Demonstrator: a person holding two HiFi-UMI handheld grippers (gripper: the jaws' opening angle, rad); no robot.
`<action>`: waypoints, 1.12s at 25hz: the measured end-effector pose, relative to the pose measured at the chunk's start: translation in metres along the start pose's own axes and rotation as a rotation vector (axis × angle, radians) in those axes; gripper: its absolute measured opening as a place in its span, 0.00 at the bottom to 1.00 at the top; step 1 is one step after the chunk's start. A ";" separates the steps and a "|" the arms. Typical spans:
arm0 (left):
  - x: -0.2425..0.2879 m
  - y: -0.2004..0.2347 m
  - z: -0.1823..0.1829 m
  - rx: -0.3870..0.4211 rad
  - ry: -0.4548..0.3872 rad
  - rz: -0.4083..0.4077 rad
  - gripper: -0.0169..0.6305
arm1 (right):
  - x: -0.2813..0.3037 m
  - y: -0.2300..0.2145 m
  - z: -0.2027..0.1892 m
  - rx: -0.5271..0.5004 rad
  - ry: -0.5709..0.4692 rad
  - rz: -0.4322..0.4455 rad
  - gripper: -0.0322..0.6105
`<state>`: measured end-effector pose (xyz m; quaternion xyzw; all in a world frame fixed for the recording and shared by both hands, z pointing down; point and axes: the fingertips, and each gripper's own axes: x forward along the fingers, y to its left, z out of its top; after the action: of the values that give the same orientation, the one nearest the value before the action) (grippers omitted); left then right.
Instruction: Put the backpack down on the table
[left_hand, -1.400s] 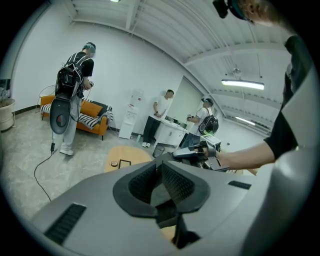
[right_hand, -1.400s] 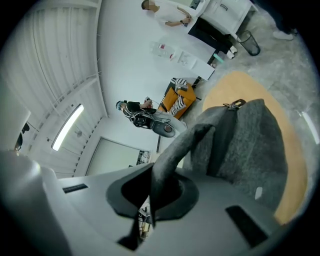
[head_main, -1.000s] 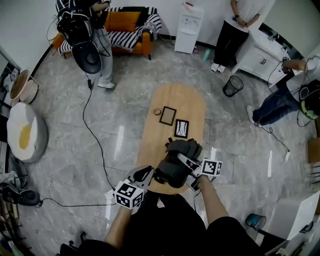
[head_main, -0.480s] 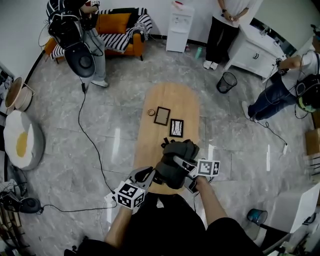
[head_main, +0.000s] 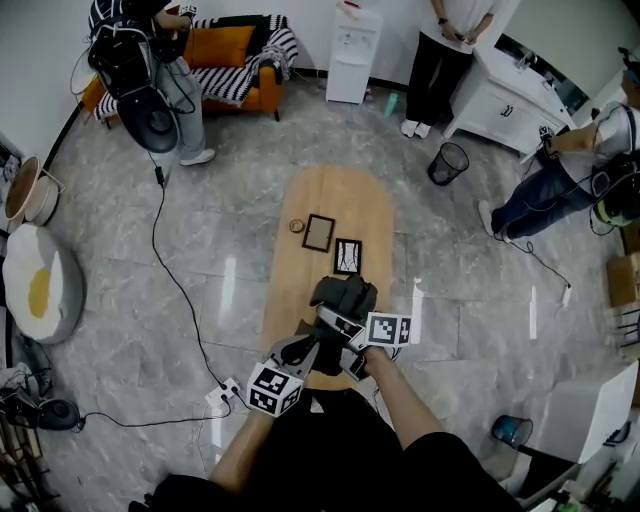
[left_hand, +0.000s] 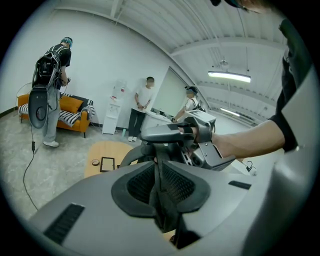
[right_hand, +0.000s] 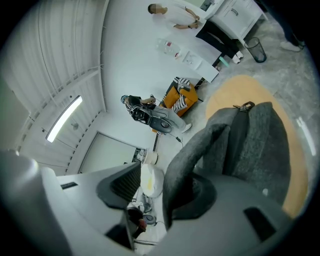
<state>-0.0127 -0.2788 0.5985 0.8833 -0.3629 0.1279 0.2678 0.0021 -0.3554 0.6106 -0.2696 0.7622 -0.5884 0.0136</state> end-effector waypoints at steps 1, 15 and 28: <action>0.002 0.000 0.001 -0.002 0.001 -0.004 0.10 | 0.001 -0.002 0.001 -0.004 0.011 -0.002 0.33; 0.000 0.008 -0.005 -0.031 0.036 0.025 0.10 | 0.013 -0.018 0.000 -0.098 0.016 0.123 0.48; 0.008 0.007 -0.022 -0.008 0.059 -0.007 0.10 | 0.032 -0.012 -0.038 -0.182 0.338 0.069 0.55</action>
<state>-0.0128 -0.2753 0.6222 0.8792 -0.3524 0.1517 0.2825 -0.0332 -0.3377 0.6429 -0.1408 0.8124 -0.5533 -0.1188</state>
